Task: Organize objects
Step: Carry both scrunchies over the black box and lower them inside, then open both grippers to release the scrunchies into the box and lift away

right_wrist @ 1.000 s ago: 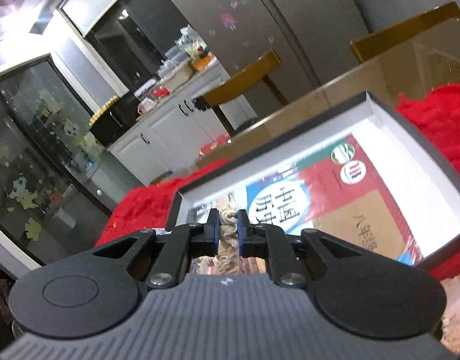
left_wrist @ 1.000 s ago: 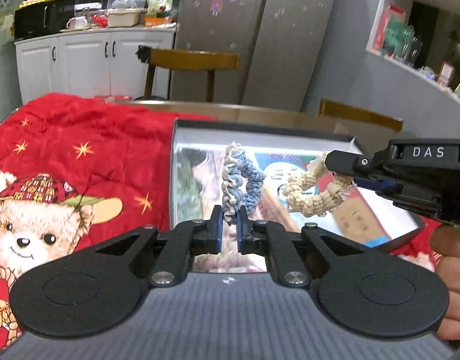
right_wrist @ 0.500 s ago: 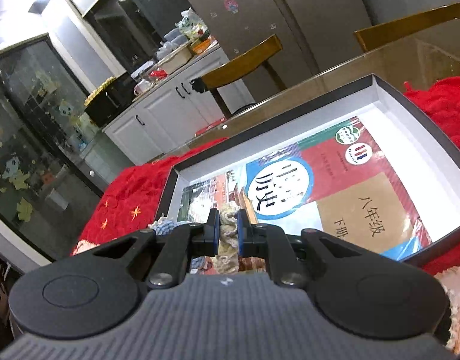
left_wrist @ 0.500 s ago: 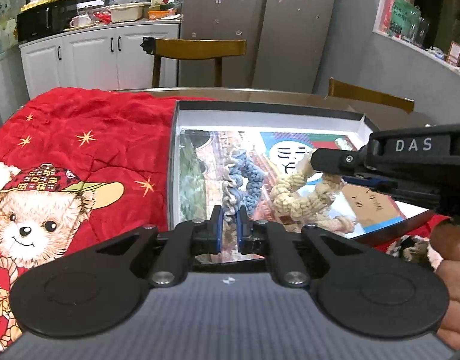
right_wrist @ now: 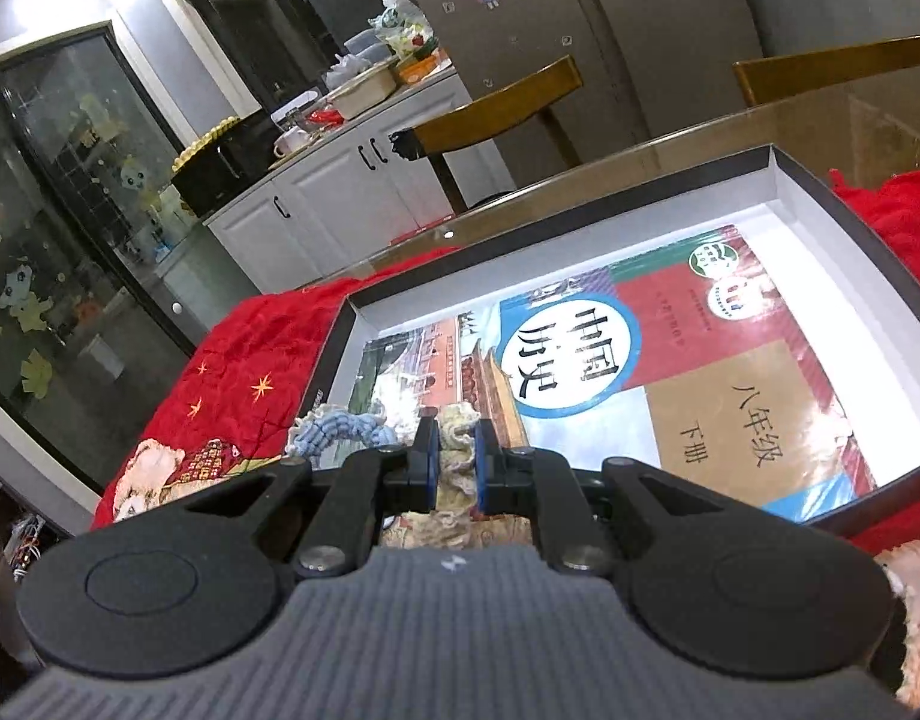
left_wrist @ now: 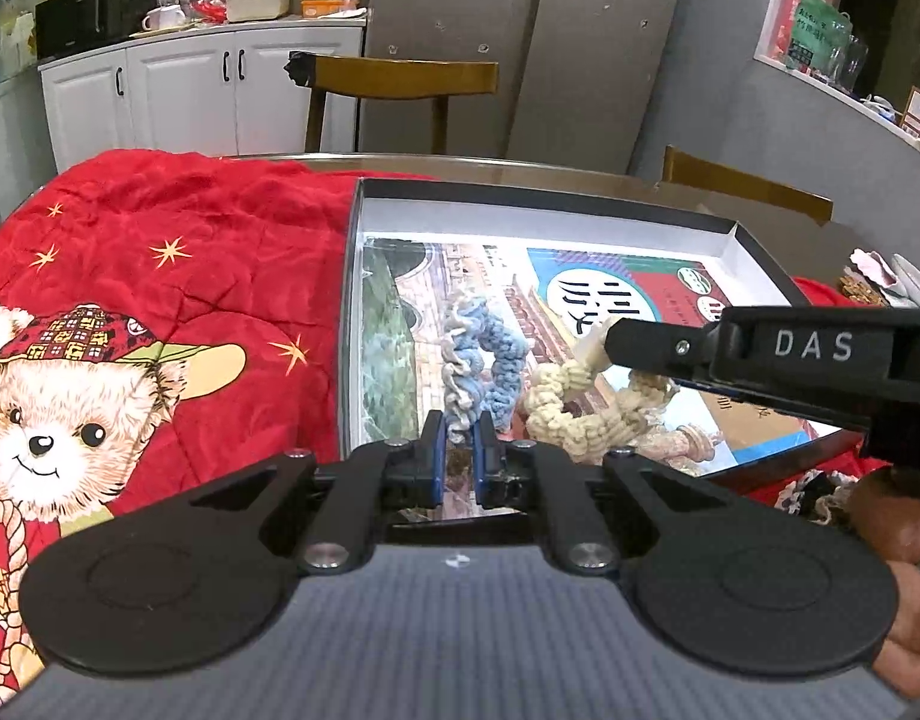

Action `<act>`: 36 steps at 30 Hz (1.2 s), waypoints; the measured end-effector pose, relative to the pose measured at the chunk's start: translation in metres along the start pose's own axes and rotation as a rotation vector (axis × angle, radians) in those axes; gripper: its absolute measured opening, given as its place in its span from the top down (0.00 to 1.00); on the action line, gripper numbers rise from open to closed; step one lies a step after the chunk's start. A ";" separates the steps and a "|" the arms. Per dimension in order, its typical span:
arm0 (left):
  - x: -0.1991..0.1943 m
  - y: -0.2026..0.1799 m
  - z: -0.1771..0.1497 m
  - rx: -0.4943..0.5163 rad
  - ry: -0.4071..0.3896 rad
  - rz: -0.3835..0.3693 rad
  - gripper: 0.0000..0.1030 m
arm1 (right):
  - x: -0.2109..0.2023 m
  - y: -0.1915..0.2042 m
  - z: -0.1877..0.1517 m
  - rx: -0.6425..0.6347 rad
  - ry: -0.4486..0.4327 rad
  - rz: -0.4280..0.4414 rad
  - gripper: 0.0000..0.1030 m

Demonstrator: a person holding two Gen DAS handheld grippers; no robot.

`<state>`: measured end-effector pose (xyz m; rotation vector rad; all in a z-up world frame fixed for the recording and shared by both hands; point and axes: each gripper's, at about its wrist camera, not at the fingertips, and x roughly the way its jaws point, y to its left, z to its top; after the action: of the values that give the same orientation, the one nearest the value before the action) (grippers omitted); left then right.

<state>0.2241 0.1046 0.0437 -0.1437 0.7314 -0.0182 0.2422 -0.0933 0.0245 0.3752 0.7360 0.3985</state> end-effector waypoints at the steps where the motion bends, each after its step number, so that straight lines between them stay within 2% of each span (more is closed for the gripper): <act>1: -0.001 -0.001 0.000 -0.001 0.000 -0.001 0.89 | 0.001 0.000 -0.001 -0.005 0.000 -0.005 0.86; 20: 0.002 0.001 -0.001 0.000 0.014 -0.010 0.89 | 0.003 -0.004 -0.001 0.006 0.017 0.019 0.86; 23: 0.001 0.001 -0.002 0.001 0.012 -0.010 0.89 | 0.003 -0.004 -0.002 0.007 0.021 0.020 0.80; 26: 0.002 0.003 -0.001 -0.011 0.019 -0.015 0.88 | 0.003 -0.005 -0.002 0.005 0.023 0.026 0.78; 29: 0.002 0.005 0.001 -0.022 0.040 -0.024 0.87 | 0.001 -0.004 0.000 0.006 0.017 0.030 0.70; 30: 0.002 0.005 0.002 -0.026 0.052 -0.036 0.85 | 0.000 -0.004 0.001 0.006 0.012 0.035 0.64; 31: 0.001 0.006 0.003 -0.029 0.062 -0.058 0.76 | -0.002 -0.004 0.001 0.006 0.008 0.038 0.62; 32: 0.001 0.007 0.005 -0.027 0.070 -0.093 0.62 | -0.003 -0.004 0.002 0.005 0.004 0.043 0.59; 34: -0.004 0.007 0.006 -0.025 0.063 -0.120 0.46 | -0.006 -0.004 0.004 0.005 -0.004 0.058 0.56; 36: -0.011 0.005 0.007 -0.023 0.026 -0.113 0.42 | -0.010 -0.004 0.007 0.001 -0.011 0.066 0.43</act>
<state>0.2202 0.1110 0.0560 -0.2073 0.7486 -0.1195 0.2406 -0.1027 0.0332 0.4031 0.7141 0.4575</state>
